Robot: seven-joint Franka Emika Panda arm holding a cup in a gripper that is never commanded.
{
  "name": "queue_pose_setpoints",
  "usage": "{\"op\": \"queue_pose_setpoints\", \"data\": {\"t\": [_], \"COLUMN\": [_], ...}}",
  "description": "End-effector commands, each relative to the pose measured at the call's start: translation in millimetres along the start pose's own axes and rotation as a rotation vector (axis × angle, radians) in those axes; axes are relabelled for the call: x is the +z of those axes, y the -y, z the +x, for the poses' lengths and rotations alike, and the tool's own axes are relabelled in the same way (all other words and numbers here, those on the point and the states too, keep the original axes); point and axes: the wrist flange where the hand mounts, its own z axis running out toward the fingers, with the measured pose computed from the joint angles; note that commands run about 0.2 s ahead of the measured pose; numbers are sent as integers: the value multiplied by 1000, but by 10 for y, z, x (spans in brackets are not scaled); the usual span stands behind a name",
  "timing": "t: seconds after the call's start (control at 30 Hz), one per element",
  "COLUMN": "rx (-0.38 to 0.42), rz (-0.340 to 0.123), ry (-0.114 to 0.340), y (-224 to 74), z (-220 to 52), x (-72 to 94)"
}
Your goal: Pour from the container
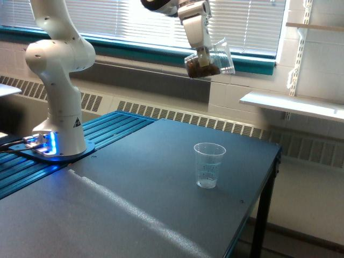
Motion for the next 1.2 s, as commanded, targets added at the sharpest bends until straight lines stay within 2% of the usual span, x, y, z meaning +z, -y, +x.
{"op": "queue_pose_setpoints", "data": {"t": [0.03, 0.43, 1.2], "rx": [7, 44, 70], "rz": [-24, -61, -117], "ry": [1, 28, 74], "y": [-11, 0, 71], "z": [-102, -308, -488], "x": [-13, 69, 250]}}
